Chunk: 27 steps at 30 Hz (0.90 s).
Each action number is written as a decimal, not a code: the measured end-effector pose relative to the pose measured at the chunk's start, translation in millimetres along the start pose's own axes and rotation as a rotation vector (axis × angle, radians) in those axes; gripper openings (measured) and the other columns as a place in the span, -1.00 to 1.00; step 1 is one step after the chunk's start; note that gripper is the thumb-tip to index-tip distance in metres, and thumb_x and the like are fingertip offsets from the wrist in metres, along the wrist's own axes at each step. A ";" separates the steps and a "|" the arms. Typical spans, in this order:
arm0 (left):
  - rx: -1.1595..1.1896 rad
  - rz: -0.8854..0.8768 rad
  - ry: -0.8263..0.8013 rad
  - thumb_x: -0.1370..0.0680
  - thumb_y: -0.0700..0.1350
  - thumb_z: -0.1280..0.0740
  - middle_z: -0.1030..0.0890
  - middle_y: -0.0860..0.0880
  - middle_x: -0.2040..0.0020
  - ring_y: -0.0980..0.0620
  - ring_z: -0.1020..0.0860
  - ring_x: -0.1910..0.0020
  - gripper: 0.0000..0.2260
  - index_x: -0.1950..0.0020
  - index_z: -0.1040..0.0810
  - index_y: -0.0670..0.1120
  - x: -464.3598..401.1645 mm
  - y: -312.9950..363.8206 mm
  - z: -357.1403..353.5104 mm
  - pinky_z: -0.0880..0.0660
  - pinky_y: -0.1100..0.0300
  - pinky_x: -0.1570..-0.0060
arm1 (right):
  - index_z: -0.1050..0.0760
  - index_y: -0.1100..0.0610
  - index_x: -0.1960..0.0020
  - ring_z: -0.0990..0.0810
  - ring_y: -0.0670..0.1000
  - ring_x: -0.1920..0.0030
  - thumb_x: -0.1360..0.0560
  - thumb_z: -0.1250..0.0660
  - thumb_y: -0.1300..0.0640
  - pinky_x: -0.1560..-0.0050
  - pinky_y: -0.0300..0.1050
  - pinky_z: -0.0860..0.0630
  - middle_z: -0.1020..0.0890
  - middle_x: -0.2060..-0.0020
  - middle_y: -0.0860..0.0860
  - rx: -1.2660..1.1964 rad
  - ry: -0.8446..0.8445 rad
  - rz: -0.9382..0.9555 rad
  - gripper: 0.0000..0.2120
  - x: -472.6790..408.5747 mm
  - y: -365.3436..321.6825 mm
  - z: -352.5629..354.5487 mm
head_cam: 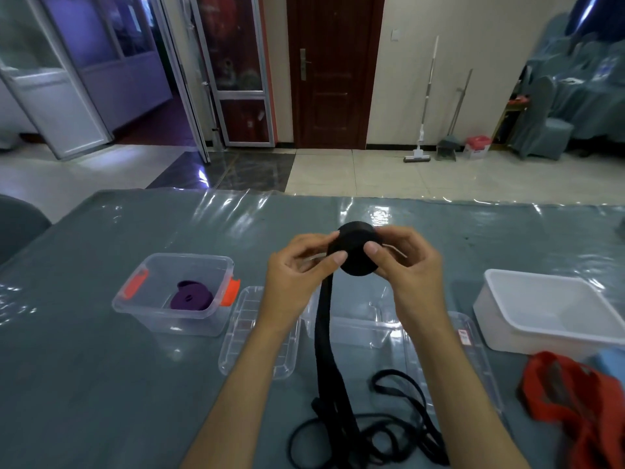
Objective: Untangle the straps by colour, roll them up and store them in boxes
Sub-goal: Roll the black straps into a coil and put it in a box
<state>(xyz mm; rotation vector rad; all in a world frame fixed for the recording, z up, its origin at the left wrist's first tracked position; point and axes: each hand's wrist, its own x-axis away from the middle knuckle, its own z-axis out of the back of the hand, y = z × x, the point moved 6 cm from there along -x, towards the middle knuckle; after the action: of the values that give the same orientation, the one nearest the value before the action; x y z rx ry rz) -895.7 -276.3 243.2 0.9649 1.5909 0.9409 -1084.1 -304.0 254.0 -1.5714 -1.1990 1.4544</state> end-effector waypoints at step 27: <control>-0.138 0.102 -0.083 -0.37 0.00 -0.70 -0.78 0.02 -0.07 0.00 -0.75 -0.11 -0.67 -0.09 -0.75 0.12 38.8 -12.0 -17.4 -0.65 0.16 -0.18 | -0.58 0.03 0.03 -0.76 0.14 -0.10 -0.34 -0.69 -0.12 -0.13 -0.01 -0.68 -0.76 0.00 0.14 -0.071 0.082 -0.100 -0.60 63.3 20.1 40.3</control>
<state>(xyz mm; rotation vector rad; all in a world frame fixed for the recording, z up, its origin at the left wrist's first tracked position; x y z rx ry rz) -921.0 -247.0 221.8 0.9825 1.3994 1.0541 -1123.1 -256.4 206.5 -1.5788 -1.2750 1.2845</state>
